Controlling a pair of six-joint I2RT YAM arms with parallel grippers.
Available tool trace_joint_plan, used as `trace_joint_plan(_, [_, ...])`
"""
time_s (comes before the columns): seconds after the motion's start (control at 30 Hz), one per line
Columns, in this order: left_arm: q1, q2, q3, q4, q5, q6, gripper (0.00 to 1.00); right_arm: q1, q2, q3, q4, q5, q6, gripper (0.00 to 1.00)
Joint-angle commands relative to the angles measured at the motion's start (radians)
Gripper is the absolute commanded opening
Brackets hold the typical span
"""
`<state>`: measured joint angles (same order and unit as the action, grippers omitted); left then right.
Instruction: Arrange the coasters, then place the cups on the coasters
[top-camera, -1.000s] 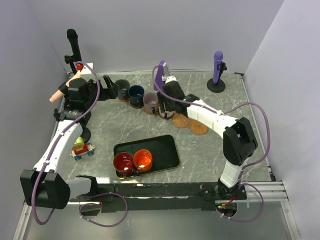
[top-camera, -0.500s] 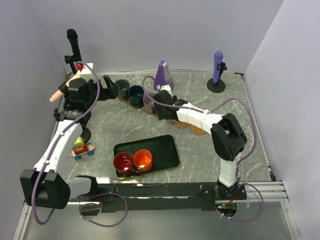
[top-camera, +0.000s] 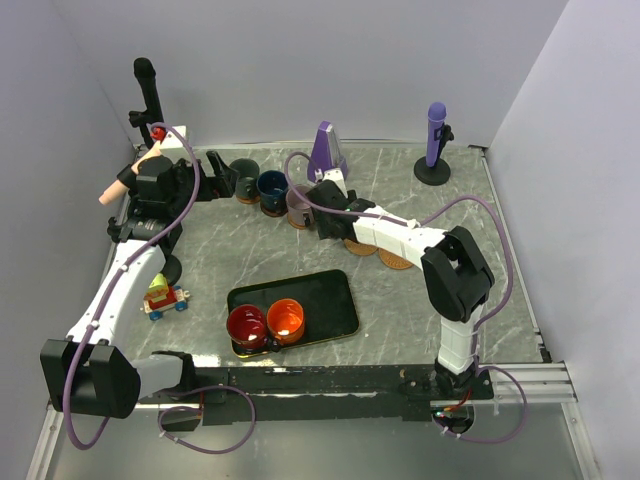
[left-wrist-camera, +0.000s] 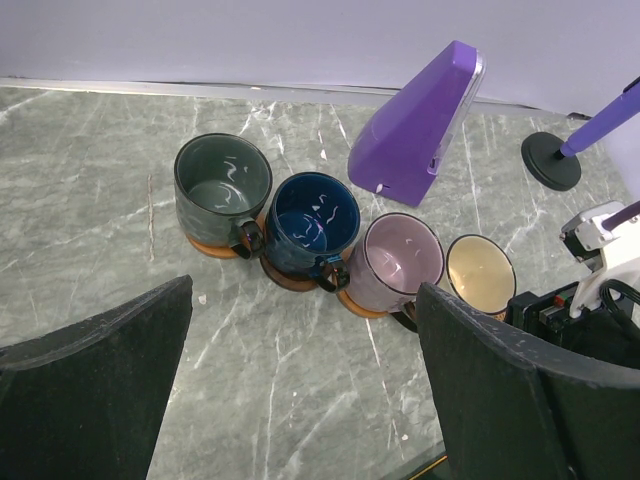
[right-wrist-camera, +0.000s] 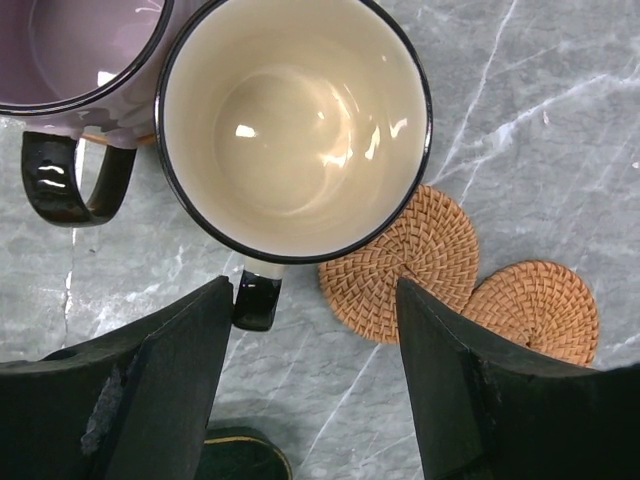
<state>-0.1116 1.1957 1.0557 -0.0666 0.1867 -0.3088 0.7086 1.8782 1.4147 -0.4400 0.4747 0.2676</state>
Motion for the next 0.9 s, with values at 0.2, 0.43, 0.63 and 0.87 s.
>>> trace_joint_plan(0.2, [0.004, -0.010, 0.020, 0.048, 0.020, -0.007, 0.97, -0.023, -0.045, -0.030, 0.015, 0.045, -0.014, 0.72])
trace_joint_plan(0.43, [0.004, -0.010, 0.020, 0.048, 0.020, -0.007, 0.97, -0.024, -0.065, -0.049, 0.061, 0.002, -0.045, 0.73])
trace_joint_plan(0.63, [0.006, -0.010, 0.021, 0.050, 0.019, -0.009, 0.97, -0.020, -0.140, -0.109, 0.148, -0.117, -0.099, 0.77])
trace_joint_plan(0.87, [0.004, -0.013, 0.020, 0.048, 0.023, -0.006, 0.97, -0.001, -0.296, -0.187, 0.175, -0.185, -0.074, 0.78])
